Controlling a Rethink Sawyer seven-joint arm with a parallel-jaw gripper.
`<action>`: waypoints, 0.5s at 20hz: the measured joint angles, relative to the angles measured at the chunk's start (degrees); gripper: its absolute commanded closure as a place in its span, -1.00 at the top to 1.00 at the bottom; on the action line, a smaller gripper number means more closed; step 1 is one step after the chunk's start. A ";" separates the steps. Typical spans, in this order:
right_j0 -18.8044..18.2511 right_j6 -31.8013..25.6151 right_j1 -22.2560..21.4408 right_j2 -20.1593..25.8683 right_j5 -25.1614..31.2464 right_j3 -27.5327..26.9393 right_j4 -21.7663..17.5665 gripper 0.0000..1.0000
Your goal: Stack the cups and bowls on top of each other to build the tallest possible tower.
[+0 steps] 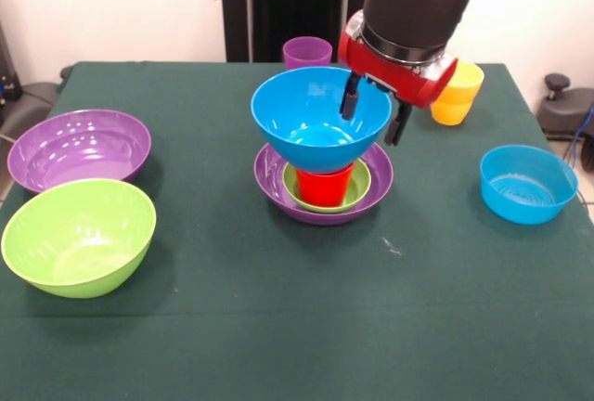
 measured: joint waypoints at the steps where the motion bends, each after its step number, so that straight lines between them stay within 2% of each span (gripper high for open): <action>1: -0.05 0.00 -0.03 0.07 0.34 -0.27 -0.01 1.00; 10: -0.57 0.00 -0.05 0.76 1.16 -2.22 -0.01 1.00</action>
